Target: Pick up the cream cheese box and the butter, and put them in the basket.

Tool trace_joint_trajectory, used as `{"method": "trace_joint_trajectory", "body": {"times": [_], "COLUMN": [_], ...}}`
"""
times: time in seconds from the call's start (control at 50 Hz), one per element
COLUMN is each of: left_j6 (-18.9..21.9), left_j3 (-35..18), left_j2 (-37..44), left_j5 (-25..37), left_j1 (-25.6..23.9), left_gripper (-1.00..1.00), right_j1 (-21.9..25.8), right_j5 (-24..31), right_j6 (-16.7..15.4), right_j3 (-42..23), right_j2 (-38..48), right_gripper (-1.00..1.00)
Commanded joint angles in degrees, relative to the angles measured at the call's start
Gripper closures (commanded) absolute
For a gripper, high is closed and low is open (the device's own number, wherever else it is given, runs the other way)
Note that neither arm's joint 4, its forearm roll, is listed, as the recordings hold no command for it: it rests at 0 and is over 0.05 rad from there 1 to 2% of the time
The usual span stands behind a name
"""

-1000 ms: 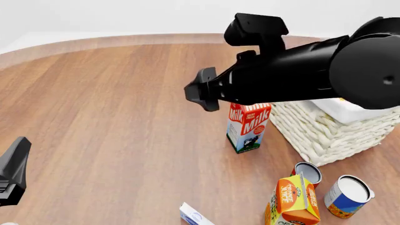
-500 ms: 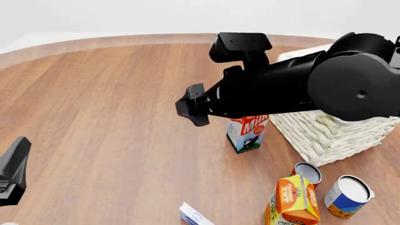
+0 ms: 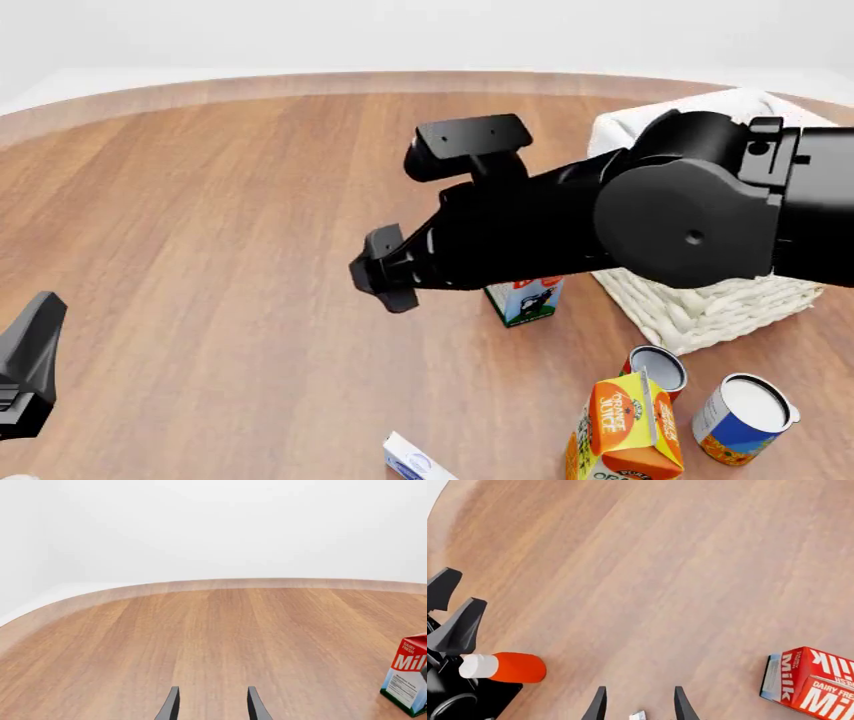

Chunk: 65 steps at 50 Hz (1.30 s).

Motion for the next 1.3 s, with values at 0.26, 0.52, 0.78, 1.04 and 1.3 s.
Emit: {"method": "trace_joint_trajectory", "body": {"times": [0.26,0.52,0.78,1.04,1.3], "left_j6": [0.01,0.02,0.04,-0.04,-0.04], "left_j3": [0.00,0.00,0.00,0.00,0.00], "left_j2": [0.01,0.00,0.01,0.00,-0.01], "left_j5": [0.00,0.00,0.01,0.00,-0.01], "left_j1": [0.00,-0.01,-0.02,0.01,0.01], "left_gripper": [-1.00,-1.00,-1.00,-1.00,-1.00], "right_j1": [3.69,5.52,9.36,10.95,7.90], "right_j5": [3.51,5.51,5.85,4.67,6.29], "right_j6": [-1.22,-1.25,0.41,2.45,1.16], "right_j3": [-2.08,-2.89,-2.63,-0.74,1.18], "right_j2": [2.94,3.48,5.72,6.65,3.96], "right_gripper": [-1.00,-1.00,-1.00,-1.00,-1.00]}}
